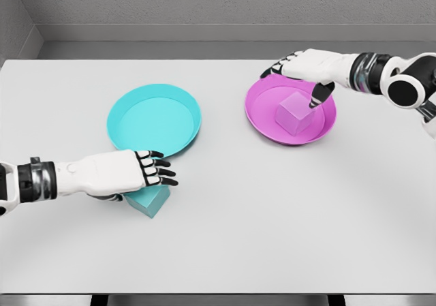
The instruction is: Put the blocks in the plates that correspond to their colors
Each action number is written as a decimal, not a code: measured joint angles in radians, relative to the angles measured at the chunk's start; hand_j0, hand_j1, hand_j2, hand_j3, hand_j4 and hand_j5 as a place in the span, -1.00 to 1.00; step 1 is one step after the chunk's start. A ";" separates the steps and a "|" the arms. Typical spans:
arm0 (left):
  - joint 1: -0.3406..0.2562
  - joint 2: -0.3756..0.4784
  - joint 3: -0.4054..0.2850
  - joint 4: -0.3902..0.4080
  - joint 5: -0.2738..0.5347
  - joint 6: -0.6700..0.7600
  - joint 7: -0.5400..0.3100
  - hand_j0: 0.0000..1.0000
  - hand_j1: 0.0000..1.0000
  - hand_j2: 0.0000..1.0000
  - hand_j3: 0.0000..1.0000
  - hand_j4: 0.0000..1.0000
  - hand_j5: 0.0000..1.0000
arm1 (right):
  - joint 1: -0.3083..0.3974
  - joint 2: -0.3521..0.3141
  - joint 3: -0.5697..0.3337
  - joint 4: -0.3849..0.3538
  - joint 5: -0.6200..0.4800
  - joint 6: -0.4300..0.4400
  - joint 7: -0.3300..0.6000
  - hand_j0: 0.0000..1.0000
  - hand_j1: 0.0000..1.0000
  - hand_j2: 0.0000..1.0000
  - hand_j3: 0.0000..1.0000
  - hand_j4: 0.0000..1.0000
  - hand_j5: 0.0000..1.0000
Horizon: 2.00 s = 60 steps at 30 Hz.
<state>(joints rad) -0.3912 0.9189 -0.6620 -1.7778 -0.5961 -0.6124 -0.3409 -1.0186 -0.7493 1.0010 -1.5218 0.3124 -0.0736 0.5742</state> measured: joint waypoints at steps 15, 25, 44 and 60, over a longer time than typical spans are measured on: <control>0.003 -0.007 -0.006 0.000 -0.025 0.000 -0.002 0.17 0.17 0.17 0.17 0.17 0.17 | 0.397 -0.265 -0.444 -0.218 -0.073 -0.316 -0.001 1.00 1.00 1.00 1.00 1.00 1.00; -0.035 -0.005 -0.002 0.001 -0.027 0.000 0.005 -0.03 -0.03 -0.03 -0.03 -0.03 -0.03 | 0.413 -0.294 -0.498 -0.220 -0.079 -0.354 0.003 1.00 1.00 1.00 1.00 1.00 1.00; -0.328 -0.233 -0.001 0.354 -0.030 -0.001 0.006 0.89 0.89 0.89 0.89 0.89 0.89 | 0.431 -0.297 -0.497 -0.221 -0.079 -0.353 0.006 1.00 1.00 1.00 1.00 1.00 1.00; -0.174 -0.021 0.038 0.249 0.161 0.000 0.009 1.00 1.00 1.00 1.00 1.00 1.00 | 0.431 -0.297 -0.496 -0.221 -0.079 -0.353 0.006 1.00 1.00 1.00 1.00 1.00 1.00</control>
<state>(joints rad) -0.5652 0.8984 -0.6237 -1.5286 -0.4352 -0.6120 -0.3317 -0.5876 -1.0466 0.5050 -1.7425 0.2334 -0.4270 0.5804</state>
